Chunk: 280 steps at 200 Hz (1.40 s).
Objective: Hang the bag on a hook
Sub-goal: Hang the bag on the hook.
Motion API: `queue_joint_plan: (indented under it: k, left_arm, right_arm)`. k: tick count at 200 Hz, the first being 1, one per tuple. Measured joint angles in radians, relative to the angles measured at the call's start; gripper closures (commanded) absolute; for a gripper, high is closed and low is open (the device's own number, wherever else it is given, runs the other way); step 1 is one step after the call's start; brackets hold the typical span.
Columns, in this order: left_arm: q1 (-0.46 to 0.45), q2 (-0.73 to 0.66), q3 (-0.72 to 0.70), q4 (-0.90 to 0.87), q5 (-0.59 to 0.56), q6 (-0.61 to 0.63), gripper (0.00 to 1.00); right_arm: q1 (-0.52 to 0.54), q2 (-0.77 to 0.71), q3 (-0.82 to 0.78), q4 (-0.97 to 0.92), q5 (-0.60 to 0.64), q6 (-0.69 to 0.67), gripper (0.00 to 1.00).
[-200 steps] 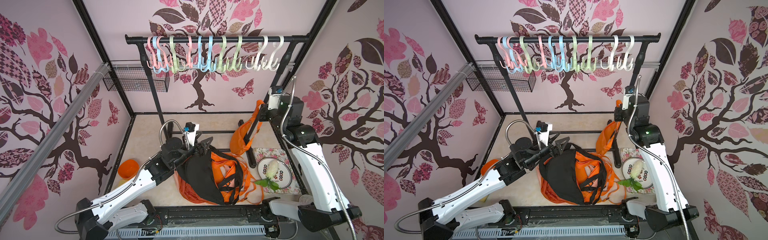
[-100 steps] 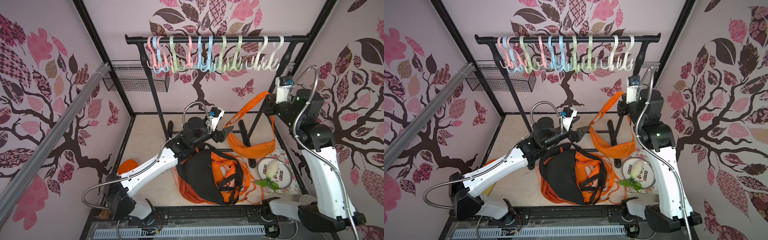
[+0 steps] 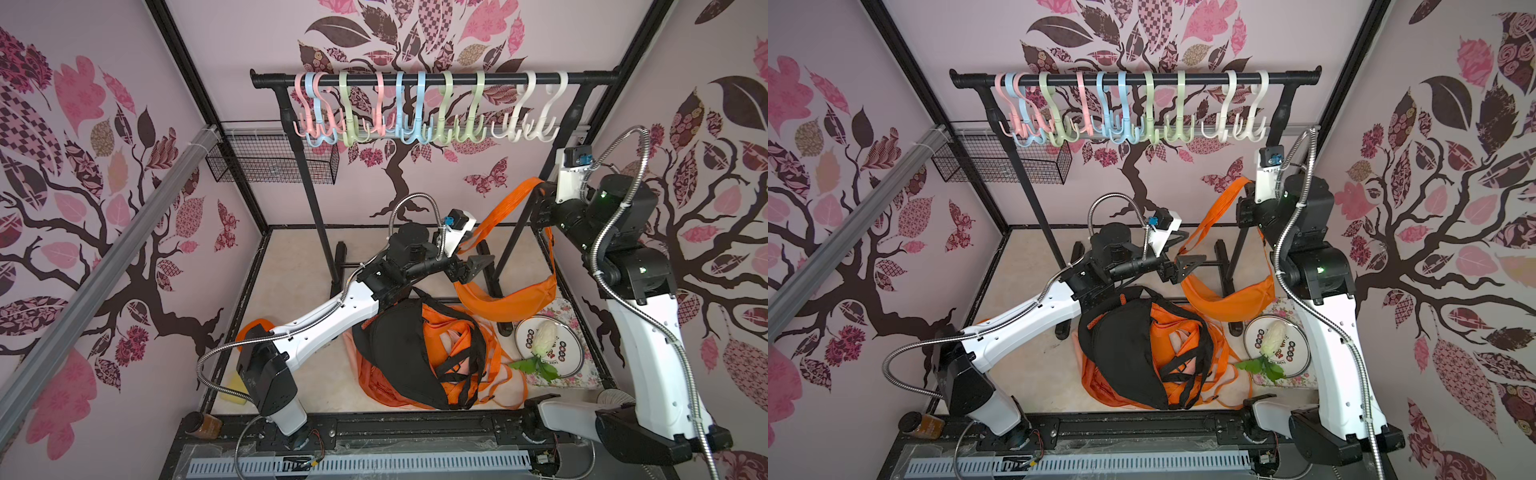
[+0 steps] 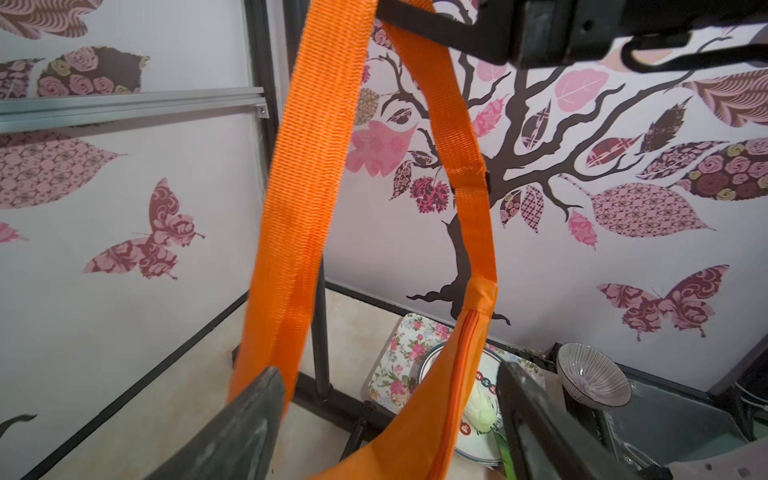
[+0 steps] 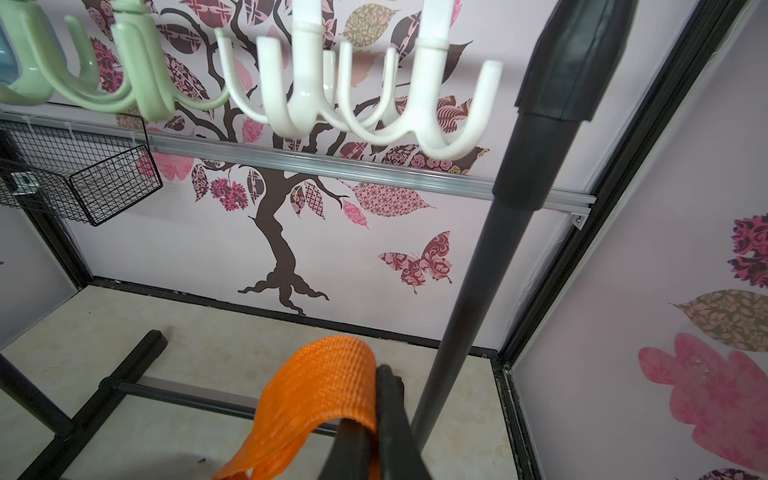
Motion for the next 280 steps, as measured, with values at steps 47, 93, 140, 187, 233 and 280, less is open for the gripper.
queue_joint_plan:
  k: [47, 93, 140, 187, 233, 280]
  left_arm:
    - [-0.009, 0.191, 0.206, 0.014, -0.090, 0.061, 0.17]
    - [-0.007, 0.292, 0.308, -0.002, -0.243, 0.127, 0.17]
    - [-0.003, 0.293, 0.355, 0.001, -0.277, 0.154, 0.20]
    - [-0.003, 0.301, 0.390, 0.000, -0.273, 0.157, 0.72]
    - [-0.001, 0.230, 0.251, 0.055, -0.272, 0.174, 1.00]
    - [0.001, 0.173, 0.326, 0.005, -0.256, 0.186, 1.00]
  right_arm:
    - [0.000, -0.001, 0.000, 0.008, -0.062, 0.022, 1.00]
    - [0.000, -0.003, 0.014, 0.008, -0.093, 0.028, 1.00]
    - [0.000, -0.013, 0.015, 0.007, -0.101, 0.028, 1.00]
    - [0.000, -0.030, 0.003, 0.037, -0.016, 0.028, 1.00]
    - [-0.049, 0.001, 0.037, 0.067, 0.062, 0.046, 1.00]
    - [-0.106, 0.060, 0.126, 0.071, 0.013, 0.096, 1.00]
